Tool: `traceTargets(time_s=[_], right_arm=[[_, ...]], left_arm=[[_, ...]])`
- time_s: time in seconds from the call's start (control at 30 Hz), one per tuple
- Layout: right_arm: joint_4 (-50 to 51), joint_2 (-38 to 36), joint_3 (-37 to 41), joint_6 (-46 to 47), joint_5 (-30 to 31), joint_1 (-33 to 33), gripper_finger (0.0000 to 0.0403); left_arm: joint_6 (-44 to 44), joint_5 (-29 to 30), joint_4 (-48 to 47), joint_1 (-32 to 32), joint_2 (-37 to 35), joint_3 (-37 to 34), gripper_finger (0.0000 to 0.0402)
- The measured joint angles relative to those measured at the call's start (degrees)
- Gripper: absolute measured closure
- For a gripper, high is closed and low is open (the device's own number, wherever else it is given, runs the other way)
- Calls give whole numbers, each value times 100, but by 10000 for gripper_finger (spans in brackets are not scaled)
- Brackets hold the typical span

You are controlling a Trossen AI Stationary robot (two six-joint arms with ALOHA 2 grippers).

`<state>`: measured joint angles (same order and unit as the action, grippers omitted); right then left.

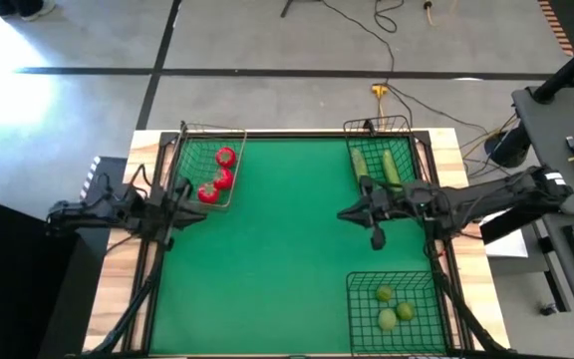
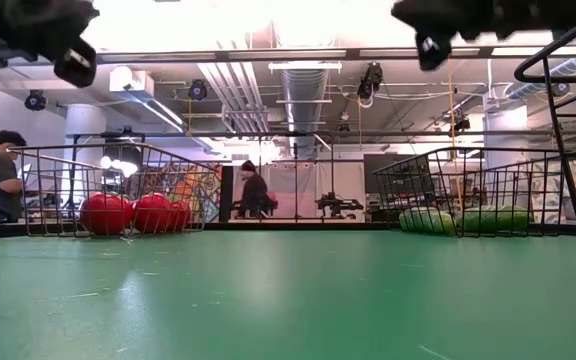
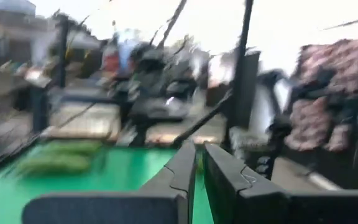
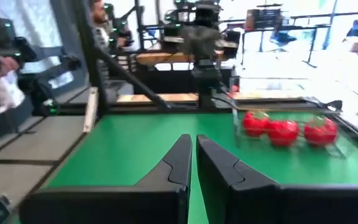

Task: Sort produce into baskets
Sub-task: Return to Home Position

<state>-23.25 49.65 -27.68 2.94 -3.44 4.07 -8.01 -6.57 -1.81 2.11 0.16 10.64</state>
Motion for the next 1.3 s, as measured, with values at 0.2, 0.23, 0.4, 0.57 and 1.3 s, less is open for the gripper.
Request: traceTargets(time_s=[0.2, 0.23, 0.4, 0.57, 1.3], right_arm=[[-801, -925, 1240, -276, 36, -73, 385], [-909, -1105, 1449, -287, 18, -73, 385], [-1424, -2140, 2562, -255, 198, -71, 385], [-55, -3192, 2689, -206, 141, -74, 385], [2150, -4957, 2702, -1430, 888, -73, 385]], left_arm=[[7, 438, 793, -11, 168, -647, 388], [4, 578, 610, -13, 148, -694, 388], [-9, 709, 322, -46, 95, -916, 388], [272, 750, 285, -101, 127, -1001, 388], [129, 738, 269, -277, 598, -1003, 388]])
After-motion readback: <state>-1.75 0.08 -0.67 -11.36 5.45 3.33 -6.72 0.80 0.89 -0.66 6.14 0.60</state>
